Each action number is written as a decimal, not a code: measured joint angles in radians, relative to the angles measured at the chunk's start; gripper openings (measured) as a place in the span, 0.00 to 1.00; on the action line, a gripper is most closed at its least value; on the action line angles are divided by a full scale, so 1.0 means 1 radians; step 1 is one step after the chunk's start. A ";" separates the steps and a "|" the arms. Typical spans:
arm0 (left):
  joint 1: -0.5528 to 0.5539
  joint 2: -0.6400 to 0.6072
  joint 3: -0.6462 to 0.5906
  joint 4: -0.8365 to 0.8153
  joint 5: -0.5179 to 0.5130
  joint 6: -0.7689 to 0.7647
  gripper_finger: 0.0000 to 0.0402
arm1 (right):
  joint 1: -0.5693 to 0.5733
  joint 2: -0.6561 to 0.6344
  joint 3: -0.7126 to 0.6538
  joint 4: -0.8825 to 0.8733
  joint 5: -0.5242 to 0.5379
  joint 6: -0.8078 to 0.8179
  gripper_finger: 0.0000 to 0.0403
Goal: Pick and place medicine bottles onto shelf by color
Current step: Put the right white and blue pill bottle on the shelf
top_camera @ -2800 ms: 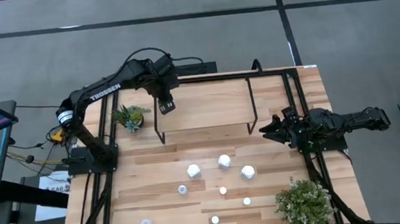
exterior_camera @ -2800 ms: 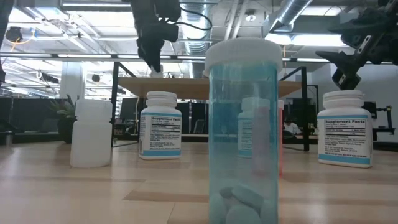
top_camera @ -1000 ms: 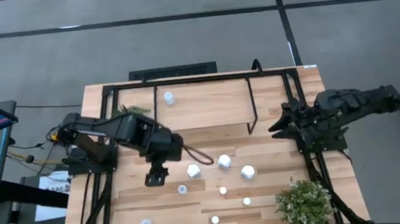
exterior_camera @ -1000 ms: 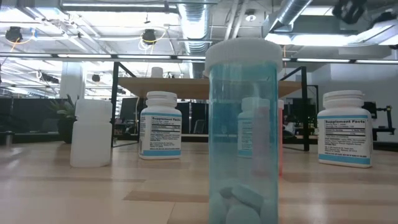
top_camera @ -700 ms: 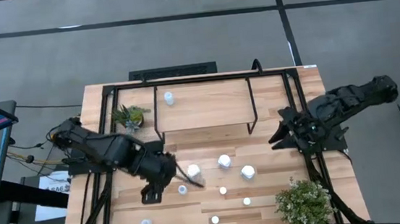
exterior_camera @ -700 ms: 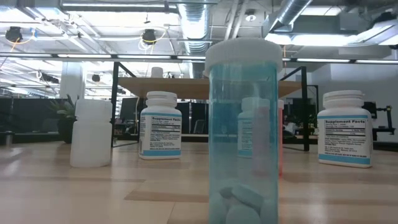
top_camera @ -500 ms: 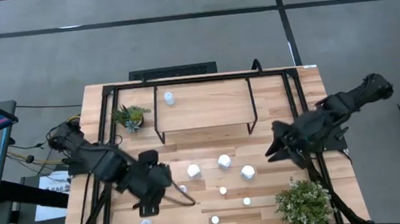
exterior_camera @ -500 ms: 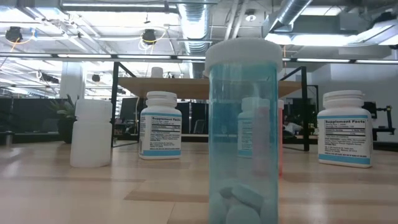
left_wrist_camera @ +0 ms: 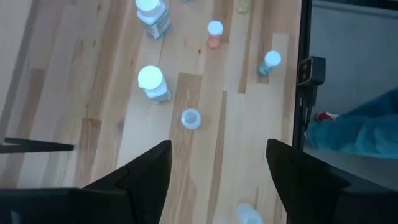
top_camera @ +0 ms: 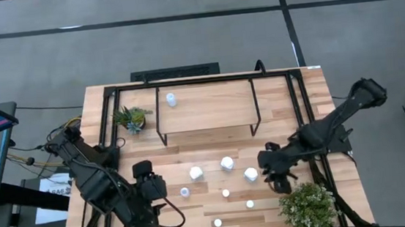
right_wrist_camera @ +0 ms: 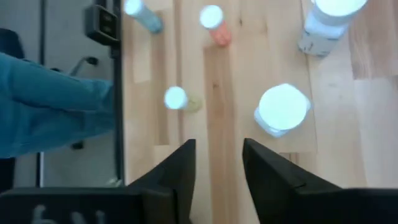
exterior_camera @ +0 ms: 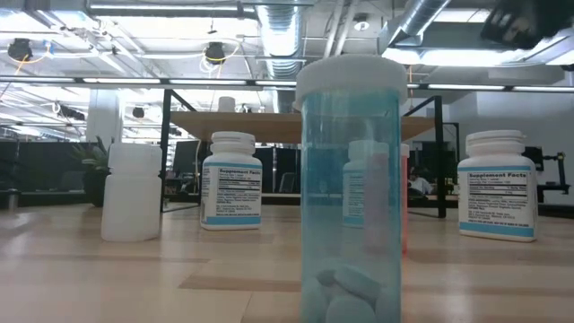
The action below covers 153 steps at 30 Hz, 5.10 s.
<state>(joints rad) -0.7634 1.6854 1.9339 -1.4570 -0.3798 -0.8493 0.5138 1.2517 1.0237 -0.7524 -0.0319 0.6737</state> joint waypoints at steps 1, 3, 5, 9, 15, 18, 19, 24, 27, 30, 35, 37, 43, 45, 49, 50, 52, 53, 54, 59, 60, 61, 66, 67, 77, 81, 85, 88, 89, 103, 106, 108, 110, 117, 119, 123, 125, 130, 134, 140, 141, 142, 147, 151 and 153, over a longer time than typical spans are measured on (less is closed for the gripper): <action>-0.004 0.003 0.000 0.000 0.000 -0.004 0.61 | -0.007 0.016 0.000 0.001 0.000 -0.001 0.44; -0.009 0.009 -0.001 0.002 0.000 -0.011 0.61 | -0.023 0.043 0.000 -0.001 0.000 -0.001 0.50; -0.011 0.017 0.000 0.005 -0.002 -0.012 0.61 | -0.041 0.067 0.000 0.001 -0.001 -0.001 0.57; -0.014 0.037 0.000 0.004 0.000 -0.029 0.61 | -0.075 0.111 0.000 -0.005 -0.008 -0.001 0.68; -0.020 0.062 -0.003 0.007 0.009 -0.053 0.61 | -0.104 0.178 0.000 -0.001 -0.019 -0.001 0.73; -0.022 0.069 -0.004 0.008 0.008 -0.057 0.61 | -0.104 0.213 0.000 0.005 -0.019 -0.001 0.73; -0.023 0.069 -0.004 0.009 0.008 -0.062 0.61 | -0.104 0.222 0.000 0.009 -0.019 -0.001 0.73; -0.023 0.069 -0.004 0.008 -0.002 -0.068 0.61 | -0.113 0.256 0.000 0.009 -0.020 -0.001 0.73; -0.022 0.069 -0.004 0.008 -0.002 -0.067 0.61 | -0.126 0.261 0.000 0.011 -0.020 -0.001 0.73; -0.022 0.069 -0.004 0.008 -0.013 -0.066 0.61 | -0.142 0.260 0.000 0.036 -0.017 -0.001 0.73; -0.023 0.069 -0.004 0.008 -0.031 -0.066 0.61 | -0.158 0.276 0.000 0.054 -0.005 -0.002 0.73; -0.022 0.069 -0.004 0.009 -0.032 -0.069 0.61 | -0.163 0.302 -0.002 0.046 0.000 -0.002 0.73; -0.022 0.069 -0.004 0.009 -0.033 -0.068 0.61 | -0.162 0.378 0.000 0.043 -0.015 0.005 0.73; -0.022 0.069 -0.004 0.009 -0.032 -0.061 0.61 | -0.162 0.390 0.008 0.029 -0.018 0.022 0.73; -0.022 0.069 -0.004 0.008 -0.032 -0.057 0.61 | -0.162 0.390 0.011 0.012 -0.019 0.037 0.73; -0.022 0.069 -0.004 0.008 -0.032 -0.052 0.61 | -0.163 0.386 0.011 0.010 -0.019 0.048 0.73; -0.022 0.069 -0.004 0.008 -0.032 -0.050 0.61 | -0.163 0.374 0.011 0.000 -0.019 0.073 0.73; -0.022 0.069 -0.004 0.008 -0.033 -0.050 0.61 | -0.163 0.371 0.012 0.001 -0.019 0.085 0.73; -0.022 0.069 -0.004 0.008 -0.035 -0.050 0.61 | -0.163 0.367 0.012 -0.006 -0.020 0.089 0.72; -0.022 0.068 -0.004 0.008 -0.047 -0.045 0.61 | -0.163 0.349 0.012 -0.027 -0.048 0.097 0.61; -0.022 0.068 -0.004 0.008 -0.048 -0.045 0.61 | -0.163 0.345 0.012 -0.029 -0.056 0.097 0.57; -0.022 0.068 -0.004 0.007 -0.049 -0.045 0.61 | -0.163 0.345 0.012 -0.028 -0.065 0.097 0.53; -0.022 0.068 -0.004 0.005 -0.053 -0.044 0.61 | -0.168 0.331 0.014 -0.032 -0.119 0.091 0.39; -0.022 0.068 -0.004 0.006 -0.053 -0.044 0.61 | -0.171 0.326 0.021 -0.048 -0.130 0.084 0.39; -0.022 0.068 -0.004 0.007 -0.057 -0.044 0.61 | -0.252 0.306 0.383 -0.405 -0.117 -0.218 0.39; -0.022 0.068 -0.004 0.007 -0.077 -0.044 0.61 | -0.337 0.306 0.533 -0.541 -0.035 -0.345 0.39; -0.021 0.068 -0.004 0.007 -0.079 -0.045 0.61 | -0.447 0.306 0.644 -0.656 0.017 -0.439 0.39; -0.021 0.068 -0.004 0.008 -0.080 -0.046 0.61 | -0.536 0.306 0.691 -0.685 0.036 -0.538 0.39; -0.020 0.068 -0.004 0.007 -0.080 -0.050 0.61 | -0.566 0.306 0.699 -0.684 0.036 -0.573 0.39; 0.030 0.068 -0.004 0.008 -0.073 -0.063 0.61 | -0.913 0.307 0.716 -0.626 0.038 -0.916 0.40; 0.047 0.068 -0.004 0.008 -0.073 -0.063 0.61 | -0.955 0.307 0.716 -0.608 0.038 -0.961 0.41; 0.061 0.068 -0.004 0.008 -0.071 -0.062 0.61 | -0.975 0.312 0.716 -0.584 0.038 -0.985 0.41; 0.076 0.068 -0.004 0.008 -0.071 -0.050 0.61 | -0.986 0.326 0.716 -0.564 0.037 -1.005 0.41; 0.131 0.068 -0.004 0.008 -0.071 0.008 0.61 | -1.021 0.411 0.715 -0.597 0.050 -1.064 0.42; 0.144 0.068 -0.004 0.008 -0.071 0.027 0.61 | -1.022 0.433 0.716 -0.598 0.055 -1.075 0.42; 0.165 0.068 -0.004 0.009 -0.071 0.067 0.61 | -1.032 0.466 0.722 -0.591 0.069 -1.096 0.42; 0.173 0.068 -0.004 0.009 -0.071 0.084 0.61 | -1.034 0.466 0.721 -0.587 0.069 -1.115 0.42; 0.186 0.068 -0.004 0.011 -0.071 0.096 0.61 | -1.033 0.454 0.716 -0.574 0.069 -1.130 0.44; 0.188 0.068 -0.004 0.011 -0.071 0.096 0.61 | -1.035 0.453 0.716 -0.601 0.068 -1.175 0.43; 0.188 0.068 -0.004 0.012 -0.071 0.094 0.61 | -1.030 0.455 0.716 -0.581 0.068 -1.206 0.50; 0.188 0.068 -0.004 0.012 -0.071 0.093 0.61 | -1.030 0.456 0.716 -0.576 0.068 -1.207 0.52; 0.188 0.068 -0.004 0.012 -0.071 0.093 0.61 | -1.029 0.457 0.715 -0.575 0.069 -1.206 0.54; 0.188 0.068 -0.004 0.014 -0.071 0.094 0.61 | -1.029 0.458 0.714 -0.585 0.068 -1.208 0.62; 0.188 0.068 -0.004 0.015 -0.071 0.103 0.61 | -1.025 0.458 0.714 -0.576 0.068 -1.209 0.63; 0.188 0.068 -0.004 0.015 -0.071 0.107 0.61 | -1.024 0.458 0.714 -0.576 0.068 -1.208 0.63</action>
<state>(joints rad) -0.5751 1.7535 1.9301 -1.4417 -0.4511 -0.7420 -0.5106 1.7100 1.7378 -1.3288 0.0360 -0.5342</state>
